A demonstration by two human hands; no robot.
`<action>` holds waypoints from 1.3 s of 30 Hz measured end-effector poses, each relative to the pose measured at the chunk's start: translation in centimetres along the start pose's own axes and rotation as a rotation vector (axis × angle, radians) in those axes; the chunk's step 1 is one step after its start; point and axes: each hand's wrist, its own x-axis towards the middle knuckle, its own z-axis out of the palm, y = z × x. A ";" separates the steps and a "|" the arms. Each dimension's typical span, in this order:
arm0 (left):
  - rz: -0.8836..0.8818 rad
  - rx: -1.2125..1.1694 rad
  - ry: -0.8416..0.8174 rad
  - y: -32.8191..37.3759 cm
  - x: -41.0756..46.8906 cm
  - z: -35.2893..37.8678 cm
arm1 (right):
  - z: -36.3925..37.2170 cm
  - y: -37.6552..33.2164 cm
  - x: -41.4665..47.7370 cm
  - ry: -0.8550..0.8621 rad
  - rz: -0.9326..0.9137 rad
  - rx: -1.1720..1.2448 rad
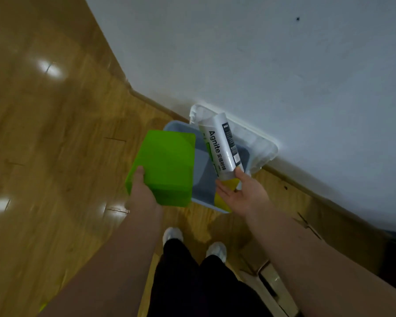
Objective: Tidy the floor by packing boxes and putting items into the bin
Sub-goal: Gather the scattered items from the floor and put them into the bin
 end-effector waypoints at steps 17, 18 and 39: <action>-0.170 0.301 0.099 -10.3 35.9 9.1 | -2.9 1.3 36.6 0.275 0.082 0.167; -0.153 0.274 0.082 -11.3 38.1 8.9 | -3.1 2.1 39.4 0.280 0.097 0.170; -0.171 0.373 0.278 -17.1 57.8 5.4 | -6.7 6.2 58.3 0.441 0.097 0.268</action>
